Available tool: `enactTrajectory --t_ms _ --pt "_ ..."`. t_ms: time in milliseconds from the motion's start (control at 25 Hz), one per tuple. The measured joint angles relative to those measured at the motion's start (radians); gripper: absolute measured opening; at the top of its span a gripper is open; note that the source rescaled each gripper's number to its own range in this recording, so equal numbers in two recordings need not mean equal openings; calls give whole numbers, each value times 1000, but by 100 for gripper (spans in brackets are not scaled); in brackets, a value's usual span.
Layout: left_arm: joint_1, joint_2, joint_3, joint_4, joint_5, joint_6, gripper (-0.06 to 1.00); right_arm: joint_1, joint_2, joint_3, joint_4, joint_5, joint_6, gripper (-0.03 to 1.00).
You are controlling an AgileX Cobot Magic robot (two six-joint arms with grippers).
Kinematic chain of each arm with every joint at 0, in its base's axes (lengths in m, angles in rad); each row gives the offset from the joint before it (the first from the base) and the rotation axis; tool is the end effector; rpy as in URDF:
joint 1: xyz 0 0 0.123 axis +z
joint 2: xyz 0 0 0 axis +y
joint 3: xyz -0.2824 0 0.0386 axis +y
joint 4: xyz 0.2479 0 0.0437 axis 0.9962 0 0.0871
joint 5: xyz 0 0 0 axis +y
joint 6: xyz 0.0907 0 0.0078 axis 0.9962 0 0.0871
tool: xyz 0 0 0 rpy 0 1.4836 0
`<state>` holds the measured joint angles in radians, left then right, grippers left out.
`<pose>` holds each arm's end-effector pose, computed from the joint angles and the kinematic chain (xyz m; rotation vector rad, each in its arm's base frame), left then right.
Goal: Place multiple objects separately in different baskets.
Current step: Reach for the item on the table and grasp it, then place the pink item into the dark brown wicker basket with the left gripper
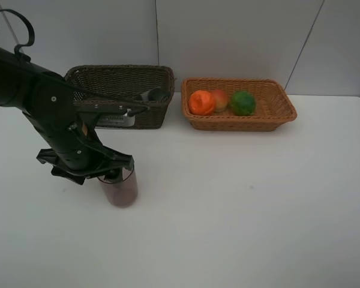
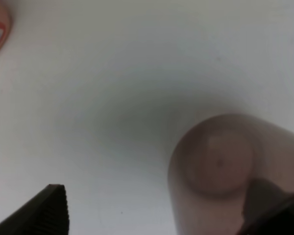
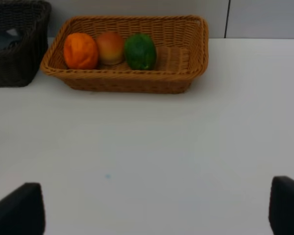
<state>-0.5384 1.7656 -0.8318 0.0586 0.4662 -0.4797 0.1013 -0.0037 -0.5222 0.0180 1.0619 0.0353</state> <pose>0.2573 -0.1509 0.1313 0.1558 2.8928 -0.1412 -0.0082 0.0006 0.2832 -0.0678 2.0200 0.1081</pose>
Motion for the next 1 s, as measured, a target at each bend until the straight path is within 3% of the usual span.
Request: enactTrajectory --t_ms 40,240,280,840,1000 --pt "0 0 0 0 0 0 74 0 0 0 0 0 0 98" --pt "0 0 0 0 0 0 5 0 0 0 0 0 0 98" --pt "0 0 0 0 0 0 0 0 0 0 0 0 0 98" --pt "0 0 -2 -4 12 0 0 0 0 0 0 0 0 98" --pt "0 -12 -49 -15 99 0 0 0 0 0 -1 0 0 98"
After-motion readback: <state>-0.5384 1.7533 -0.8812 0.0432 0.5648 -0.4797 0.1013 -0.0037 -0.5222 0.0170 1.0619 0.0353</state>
